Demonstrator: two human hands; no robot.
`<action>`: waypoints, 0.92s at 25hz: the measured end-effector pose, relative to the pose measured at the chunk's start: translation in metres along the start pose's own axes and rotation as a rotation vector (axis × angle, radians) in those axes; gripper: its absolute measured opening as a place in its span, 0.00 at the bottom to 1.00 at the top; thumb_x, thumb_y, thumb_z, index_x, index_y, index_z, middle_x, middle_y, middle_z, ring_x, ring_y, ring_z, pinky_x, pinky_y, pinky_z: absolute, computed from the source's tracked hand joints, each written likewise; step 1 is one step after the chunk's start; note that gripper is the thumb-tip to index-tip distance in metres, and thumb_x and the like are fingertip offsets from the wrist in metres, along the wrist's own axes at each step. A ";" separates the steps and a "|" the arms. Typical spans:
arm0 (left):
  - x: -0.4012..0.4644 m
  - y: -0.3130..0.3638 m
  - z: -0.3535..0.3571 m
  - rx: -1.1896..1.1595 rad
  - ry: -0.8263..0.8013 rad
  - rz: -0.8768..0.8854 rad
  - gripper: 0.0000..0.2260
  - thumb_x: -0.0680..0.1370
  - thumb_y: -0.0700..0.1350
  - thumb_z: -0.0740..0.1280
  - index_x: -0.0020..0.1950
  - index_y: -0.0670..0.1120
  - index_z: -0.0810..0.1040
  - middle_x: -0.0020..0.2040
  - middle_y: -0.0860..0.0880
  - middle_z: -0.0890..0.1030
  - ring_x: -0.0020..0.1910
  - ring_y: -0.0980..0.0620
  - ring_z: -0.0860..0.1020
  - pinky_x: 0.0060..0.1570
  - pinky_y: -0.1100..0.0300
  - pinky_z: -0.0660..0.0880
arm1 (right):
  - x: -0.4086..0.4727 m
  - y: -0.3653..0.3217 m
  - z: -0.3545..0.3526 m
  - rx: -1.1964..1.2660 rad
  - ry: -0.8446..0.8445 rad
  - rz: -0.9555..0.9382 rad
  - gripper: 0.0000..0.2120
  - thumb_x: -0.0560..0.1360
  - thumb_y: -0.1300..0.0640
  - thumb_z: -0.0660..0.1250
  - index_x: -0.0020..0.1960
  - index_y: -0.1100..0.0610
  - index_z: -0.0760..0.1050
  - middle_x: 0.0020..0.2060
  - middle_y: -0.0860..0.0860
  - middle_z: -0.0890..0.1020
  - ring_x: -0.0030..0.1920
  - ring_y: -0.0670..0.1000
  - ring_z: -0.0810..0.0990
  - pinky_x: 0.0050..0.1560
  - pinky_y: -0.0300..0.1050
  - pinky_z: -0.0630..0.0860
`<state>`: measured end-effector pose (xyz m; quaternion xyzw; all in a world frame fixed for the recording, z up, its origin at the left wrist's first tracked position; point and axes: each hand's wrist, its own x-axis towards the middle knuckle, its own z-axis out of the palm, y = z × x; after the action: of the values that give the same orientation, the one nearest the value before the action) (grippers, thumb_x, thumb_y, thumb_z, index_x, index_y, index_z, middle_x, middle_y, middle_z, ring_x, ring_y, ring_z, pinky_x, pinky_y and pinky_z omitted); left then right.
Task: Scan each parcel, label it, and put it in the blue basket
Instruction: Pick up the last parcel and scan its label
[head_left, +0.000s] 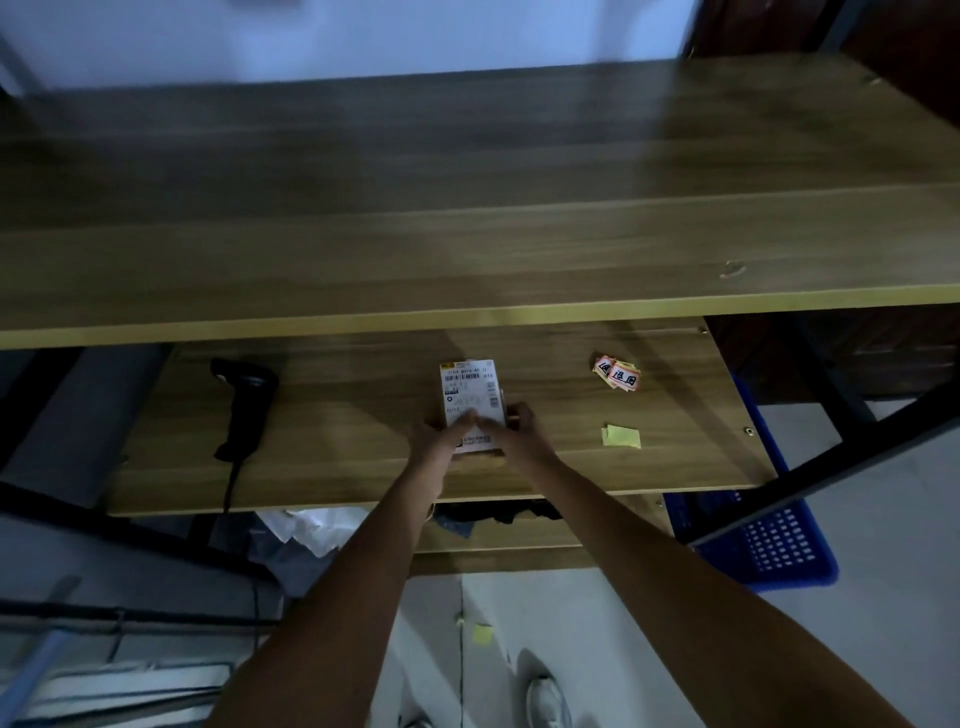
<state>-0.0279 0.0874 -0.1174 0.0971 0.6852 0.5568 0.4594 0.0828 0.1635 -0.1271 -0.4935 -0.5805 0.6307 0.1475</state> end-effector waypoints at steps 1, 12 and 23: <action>-0.002 0.000 -0.007 -0.005 0.000 0.007 0.23 0.69 0.47 0.77 0.61 0.41 0.78 0.55 0.43 0.84 0.52 0.45 0.83 0.52 0.50 0.80 | -0.007 -0.002 0.005 0.025 -0.006 0.005 0.22 0.72 0.50 0.73 0.59 0.57 0.69 0.50 0.54 0.83 0.46 0.51 0.84 0.47 0.52 0.83; -0.053 0.024 -0.173 -0.084 0.020 -0.021 0.10 0.72 0.46 0.75 0.52 0.46 0.82 0.52 0.41 0.85 0.50 0.42 0.84 0.54 0.43 0.79 | -0.048 -0.041 0.147 0.097 -0.124 -0.041 0.13 0.80 0.48 0.59 0.50 0.59 0.73 0.39 0.52 0.82 0.39 0.52 0.81 0.37 0.44 0.78; -0.065 0.013 -0.340 -0.141 0.247 0.034 0.12 0.71 0.46 0.76 0.52 0.46 0.82 0.52 0.44 0.85 0.50 0.44 0.84 0.53 0.46 0.80 | -0.011 -0.063 0.303 -0.595 -0.096 -0.262 0.20 0.77 0.53 0.64 0.65 0.63 0.70 0.59 0.61 0.77 0.59 0.62 0.76 0.56 0.51 0.74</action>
<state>-0.2473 -0.1788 -0.0863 0.0070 0.6939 0.6191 0.3677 -0.1771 -0.0051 -0.1160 -0.4056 -0.8043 0.4315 0.0491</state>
